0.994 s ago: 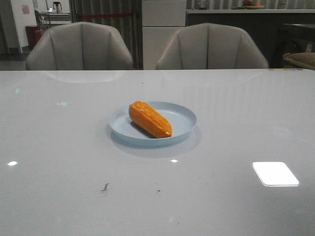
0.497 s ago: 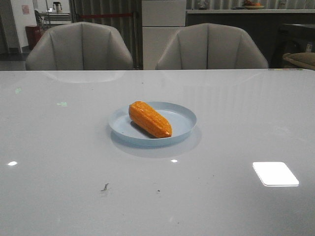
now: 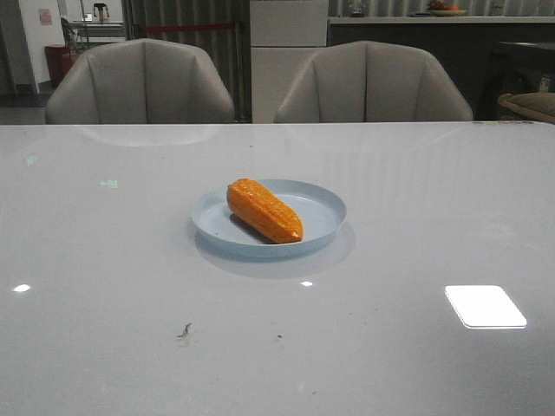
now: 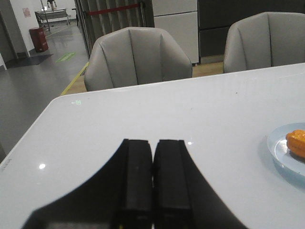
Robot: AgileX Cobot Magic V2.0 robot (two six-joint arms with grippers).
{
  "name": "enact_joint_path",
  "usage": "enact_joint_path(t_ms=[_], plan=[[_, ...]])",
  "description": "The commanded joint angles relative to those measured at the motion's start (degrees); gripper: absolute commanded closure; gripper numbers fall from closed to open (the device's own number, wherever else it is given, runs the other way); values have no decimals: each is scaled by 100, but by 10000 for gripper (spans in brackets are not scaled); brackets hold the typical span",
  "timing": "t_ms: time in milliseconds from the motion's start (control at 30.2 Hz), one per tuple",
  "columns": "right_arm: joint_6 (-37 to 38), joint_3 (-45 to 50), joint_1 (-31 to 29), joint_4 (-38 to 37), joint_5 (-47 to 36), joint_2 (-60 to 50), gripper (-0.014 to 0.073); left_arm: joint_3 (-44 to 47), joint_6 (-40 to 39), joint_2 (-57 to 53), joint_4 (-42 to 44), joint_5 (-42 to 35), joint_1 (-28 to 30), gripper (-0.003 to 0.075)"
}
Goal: Place corn on plate with both arms
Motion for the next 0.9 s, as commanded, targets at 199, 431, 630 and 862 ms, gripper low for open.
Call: enact_joint_path(t_ms=[199,431,630,862], plan=[[10,-150,-31,-68,-391,-5,23,784,-62,-1350,20,-536,0,627],[10,-150,-31,-68,-397,-5,23,1221,-62,-2135,20,42,0,627],[10,-150,-31,-68,-391,-5,23,1234,-62,-2150,20,451,0,627],[10,-150,-31,-68,-391,-5,23,1234,-62,-2150,20,504,0,626]])
